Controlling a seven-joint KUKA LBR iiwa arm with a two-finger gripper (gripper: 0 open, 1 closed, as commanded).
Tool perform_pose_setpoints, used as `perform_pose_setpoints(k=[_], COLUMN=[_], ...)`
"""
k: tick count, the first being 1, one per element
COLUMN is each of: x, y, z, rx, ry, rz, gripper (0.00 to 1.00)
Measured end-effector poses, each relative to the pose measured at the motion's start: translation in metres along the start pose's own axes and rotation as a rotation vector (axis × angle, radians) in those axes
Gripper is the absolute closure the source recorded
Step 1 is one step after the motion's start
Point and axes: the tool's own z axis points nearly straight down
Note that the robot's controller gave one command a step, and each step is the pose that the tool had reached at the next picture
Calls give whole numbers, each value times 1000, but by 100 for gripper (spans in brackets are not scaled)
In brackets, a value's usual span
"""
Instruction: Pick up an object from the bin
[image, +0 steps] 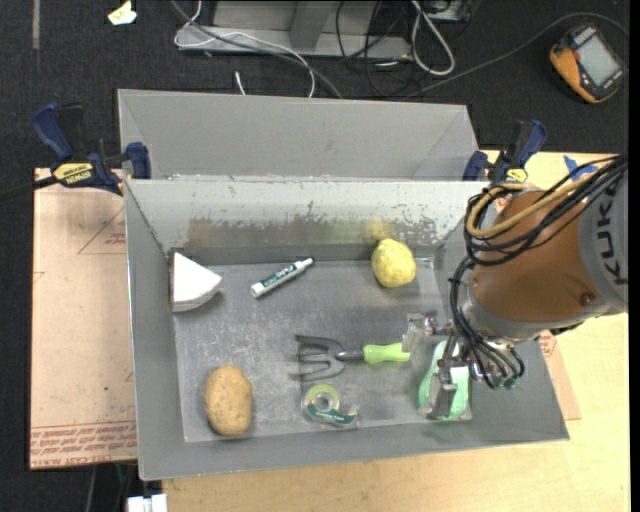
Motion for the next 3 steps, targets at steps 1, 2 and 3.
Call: perform_pose_setpoints(k=[1, 2, 3], x=[-2, -25, -26], y=[0, 40, 41], z=[-4, 1, -9], rx=[1, 0, 0], ry=[-8, -9, -9], rz=[-2, -25, -26], gripper=[0, 0, 0])
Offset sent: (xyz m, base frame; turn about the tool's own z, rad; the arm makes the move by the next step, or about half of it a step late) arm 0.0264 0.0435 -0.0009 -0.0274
